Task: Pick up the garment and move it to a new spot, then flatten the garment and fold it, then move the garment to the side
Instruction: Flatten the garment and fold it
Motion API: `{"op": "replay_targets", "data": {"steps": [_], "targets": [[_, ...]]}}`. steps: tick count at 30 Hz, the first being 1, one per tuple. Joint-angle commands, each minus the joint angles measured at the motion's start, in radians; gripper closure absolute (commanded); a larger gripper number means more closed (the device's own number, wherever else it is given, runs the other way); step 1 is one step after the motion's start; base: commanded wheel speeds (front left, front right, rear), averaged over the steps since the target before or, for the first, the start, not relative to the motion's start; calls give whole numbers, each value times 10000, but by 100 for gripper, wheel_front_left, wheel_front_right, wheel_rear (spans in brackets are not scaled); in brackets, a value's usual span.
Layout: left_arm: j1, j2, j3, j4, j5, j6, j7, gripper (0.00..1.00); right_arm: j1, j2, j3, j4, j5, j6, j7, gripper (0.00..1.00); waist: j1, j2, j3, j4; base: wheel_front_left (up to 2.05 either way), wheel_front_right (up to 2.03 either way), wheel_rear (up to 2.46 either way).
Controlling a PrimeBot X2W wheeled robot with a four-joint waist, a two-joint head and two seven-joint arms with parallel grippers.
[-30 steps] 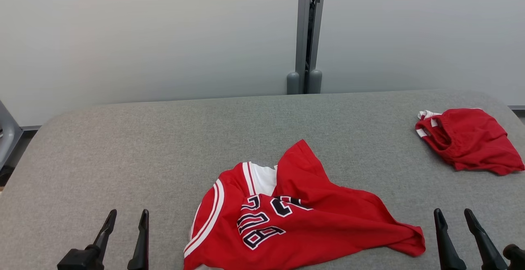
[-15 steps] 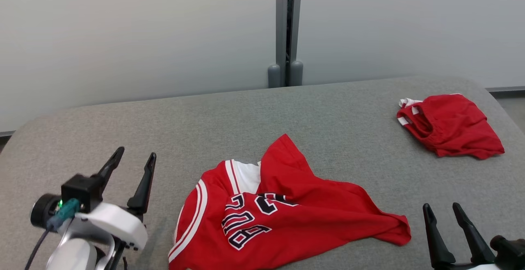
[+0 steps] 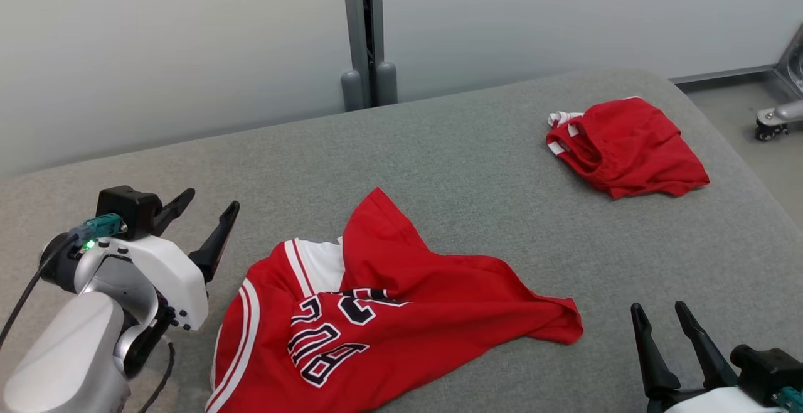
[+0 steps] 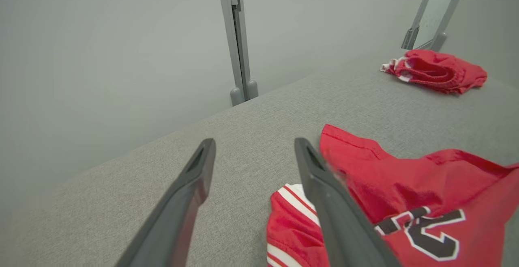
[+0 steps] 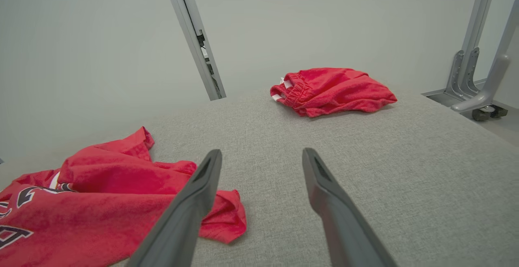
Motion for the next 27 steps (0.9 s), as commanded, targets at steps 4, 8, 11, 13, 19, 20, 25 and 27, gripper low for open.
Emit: {"op": "replay_targets", "data": {"steps": [4, 8, 11, 13, 19, 20, 25, 27], "targets": [[-593, 229, -763, 627, -413, -11, 118, 0, -375, -49, 95, 141, 107, 2, -50, 0, -1, 0, 507, -483, 0, 0, 0], [-1019, 387, -1601, 1303, -750, -11, 274, 0, -668, 5, 205, 278, 134, 2, -50, 0, -1, 0, 803, -747, 0, 0, 0], [-1363, 501, -2228, 1798, -968, -11, 492, 0, -891, 27, 271, 342, 165, 2, -50, 0, -1, 0, 1041, -939, 0, 0, 0], [-1607, 576, -2623, 2092, -1099, -10, 637, 0, -1010, 46, 296, 405, 188, 2, -50, 0, -1, 0, 1180, -1044, 0, 0, 0], [-2126, 595, -3649, 3009, -1681, -12, 1025, 0, -1246, 106, 359, 485, 165, 2, -50, 0, -1, 0, 1490, -1259, 0, 0, 0], [-2212, 592, -3818, 3133, -1735, -12, 1111, 0, -1268, 114, 357, 490, 157, 2, -50, 0, -1, 0, 1533, -1281, 0, 0, 0], [-2497, 593, -4501, 3719, -2136, -12, 1323, 0, -1459, 138, 364, 471, 113, 2, -50, 0, -1, 0, 1742, -1361, 0, 0, 0], [-2561, 545, -4739, 3964, -2281, -12, 1411, 29, -1522, 137, 358, 476, 100, 2, -50, 0, -1, 0, 1822, -1375, 0, 0, 0]]}}
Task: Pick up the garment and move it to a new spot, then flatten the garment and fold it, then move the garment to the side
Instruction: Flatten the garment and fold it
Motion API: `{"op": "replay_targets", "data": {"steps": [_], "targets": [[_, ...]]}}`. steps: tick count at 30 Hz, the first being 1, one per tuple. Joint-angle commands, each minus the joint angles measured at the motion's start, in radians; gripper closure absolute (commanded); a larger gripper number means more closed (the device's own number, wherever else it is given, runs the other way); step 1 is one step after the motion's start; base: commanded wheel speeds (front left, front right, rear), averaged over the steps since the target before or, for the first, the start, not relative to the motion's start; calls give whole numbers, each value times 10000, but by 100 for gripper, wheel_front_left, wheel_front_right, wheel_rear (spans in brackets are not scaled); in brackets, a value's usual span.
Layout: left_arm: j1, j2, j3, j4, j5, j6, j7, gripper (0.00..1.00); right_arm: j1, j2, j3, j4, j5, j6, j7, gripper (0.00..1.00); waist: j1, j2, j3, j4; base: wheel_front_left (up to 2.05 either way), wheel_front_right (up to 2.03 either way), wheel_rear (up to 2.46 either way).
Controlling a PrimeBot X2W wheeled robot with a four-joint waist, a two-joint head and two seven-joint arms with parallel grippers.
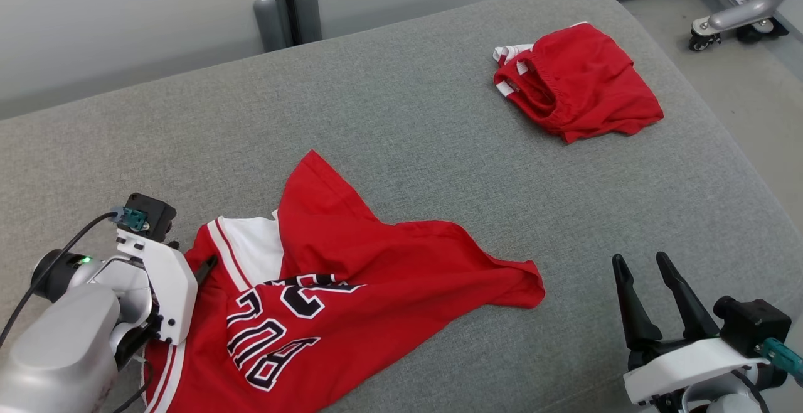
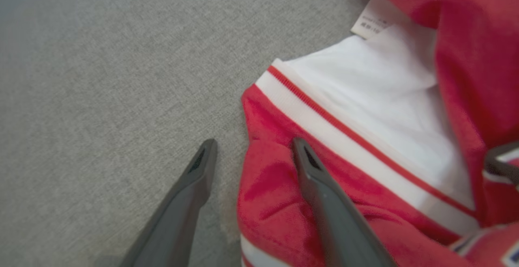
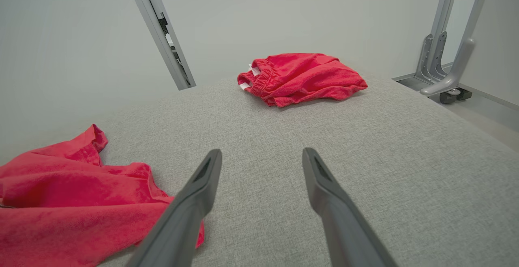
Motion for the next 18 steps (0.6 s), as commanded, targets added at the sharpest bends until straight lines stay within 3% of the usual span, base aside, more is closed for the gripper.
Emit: {"op": "replay_targets", "data": {"steps": [1, 2, 10, 18], "targets": [[-134, 24, -243, 163, -77, -12, 77, 60, -143, -27, -19, -2, -76, 2, -50, 0, 0, -1, 76, -18, 0, 0, 0], [-106, -8, -417, 203, -166, -10, 125, 100, -178, -26, -13, -25, -93, 2, -50, 0, 0, -1, 99, -17, 0, 0, 0], [-1076, 39, -1066, -262, -549, -11, -1045, 100, 19, -29, -257, -120, -190, 2, -50, 0, 0, -1, -59, 360, 0, 0, 0], [-2533, 119, -754, 310, -125, 81, -3106, 100, -183, -79, -268, -165, -258, 2, -50, 0, 0, -1, -130, 570, 0, 0, 0]]}}
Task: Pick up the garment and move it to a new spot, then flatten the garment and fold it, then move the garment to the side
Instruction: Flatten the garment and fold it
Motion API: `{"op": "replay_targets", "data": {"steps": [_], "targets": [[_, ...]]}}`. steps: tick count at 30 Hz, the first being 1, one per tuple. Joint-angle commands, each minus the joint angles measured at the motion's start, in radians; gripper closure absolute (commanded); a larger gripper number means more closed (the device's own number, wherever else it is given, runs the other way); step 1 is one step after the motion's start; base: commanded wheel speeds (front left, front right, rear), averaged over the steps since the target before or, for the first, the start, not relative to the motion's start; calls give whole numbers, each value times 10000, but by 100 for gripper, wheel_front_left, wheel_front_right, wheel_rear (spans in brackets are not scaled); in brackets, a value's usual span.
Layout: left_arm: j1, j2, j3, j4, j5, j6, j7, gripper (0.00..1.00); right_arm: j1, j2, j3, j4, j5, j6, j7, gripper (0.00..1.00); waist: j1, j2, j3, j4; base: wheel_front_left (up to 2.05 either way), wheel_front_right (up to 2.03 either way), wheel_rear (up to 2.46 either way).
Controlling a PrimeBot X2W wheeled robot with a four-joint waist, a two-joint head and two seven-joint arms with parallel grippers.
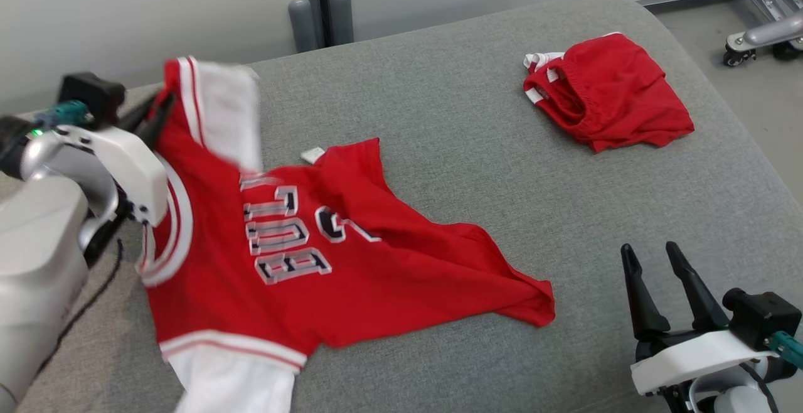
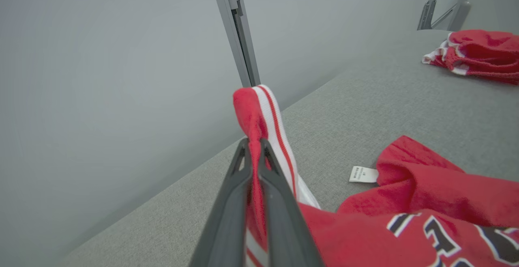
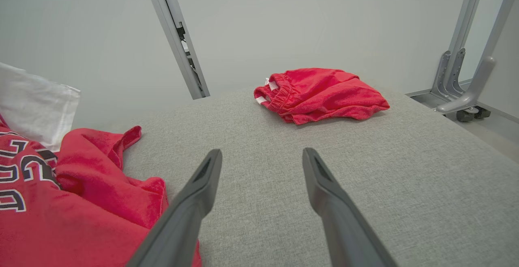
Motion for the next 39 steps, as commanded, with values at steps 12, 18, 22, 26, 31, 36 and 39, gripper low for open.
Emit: {"op": "replay_targets", "data": {"steps": [12, 18, 22, 26, 31, 36, 39], "targets": [[-495, -5, 65, 1463, 412, 115, -1150, 57, 53, 70, -254, -22, -217, 2, -50, 0, 0, 0, 80, -178, 0, 0, 0], [-173, -182, 535, 1583, 204, 189, -1317, 0, 193, 54, -342, 5, -252, 2, -50, 0, 0, 0, -341, 53, 0, 0, 0], [546, -82, 1806, 362, 232, 512, -1325, 0, 407, -27, -429, -70, -229, 2, -50, 0, 0, 0, -820, 462, 0, 0, 0], [1693, -65, 3107, -1037, 578, 929, -1327, 0, 636, -61, -485, -129, -252, 2, -50, 0, 0, 0, -1182, 863, 0, 0, 0], [3474, -256, 4664, -2657, 1253, 1331, -1330, 0, 906, -67, -528, -272, -283, 2, -50, 0, 0, 0, -1550, 1352, 0, 0, 0], [5100, -607, 5881, -3992, 2115, 1589, -1331, 0, 1100, -32, -584, -392, -315, 2, -50, 0, 0, 0, -1764, 1811, 0, 0, 0], [5910, -902, 6502, -4636, 2459, 1622, -1331, 0, 1215, -31, -623, -386, -326, 2, -50, 0, 0, 0, -1870, 2086, 0, 0, 0]]}}
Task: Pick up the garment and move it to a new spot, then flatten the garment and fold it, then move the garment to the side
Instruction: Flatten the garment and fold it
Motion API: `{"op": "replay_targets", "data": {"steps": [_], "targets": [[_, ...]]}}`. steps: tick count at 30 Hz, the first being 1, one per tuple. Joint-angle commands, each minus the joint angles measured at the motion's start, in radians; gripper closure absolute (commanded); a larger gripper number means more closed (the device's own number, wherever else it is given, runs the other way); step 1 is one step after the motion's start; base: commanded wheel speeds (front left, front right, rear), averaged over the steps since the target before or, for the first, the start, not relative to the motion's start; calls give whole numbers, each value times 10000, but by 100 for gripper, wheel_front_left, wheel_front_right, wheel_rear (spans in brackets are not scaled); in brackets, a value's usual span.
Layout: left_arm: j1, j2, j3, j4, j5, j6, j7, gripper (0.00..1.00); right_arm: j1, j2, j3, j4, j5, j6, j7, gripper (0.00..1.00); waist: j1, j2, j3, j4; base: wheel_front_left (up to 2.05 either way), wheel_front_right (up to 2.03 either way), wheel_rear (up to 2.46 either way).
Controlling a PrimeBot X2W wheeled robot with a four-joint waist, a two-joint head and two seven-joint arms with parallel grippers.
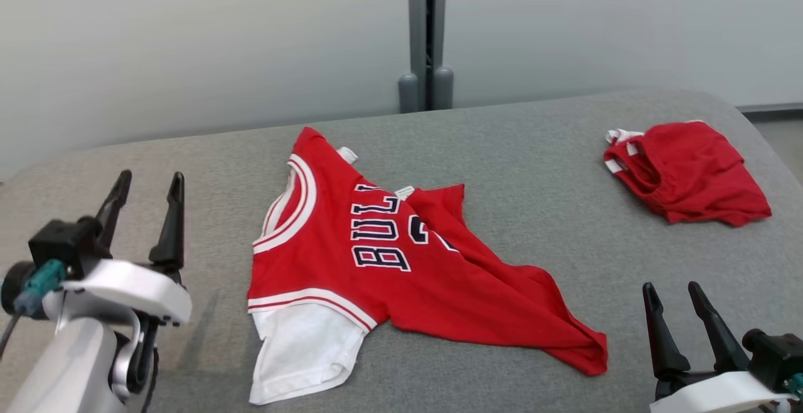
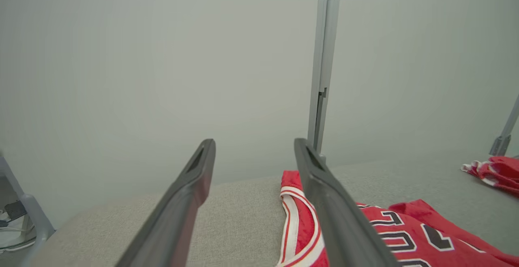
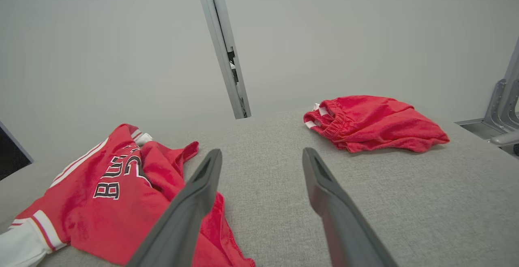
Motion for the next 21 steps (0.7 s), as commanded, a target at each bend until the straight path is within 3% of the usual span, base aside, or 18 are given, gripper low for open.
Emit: {"op": "replay_targets", "data": {"steps": [1, 21], "targets": [[550, -142, 361, -398, 279, 13, -42, 0, 139, -49, -26, -13, -63, 2, -50, 0, 0, 0, -177, 328, 0, 0, 0], [4128, -1717, 2723, -2663, 1884, -406, -43, 0, 337, -22, 72, 44, 35, 2, -50, 0, 0, 0, -583, 1367, 0, 0, 0]]}}
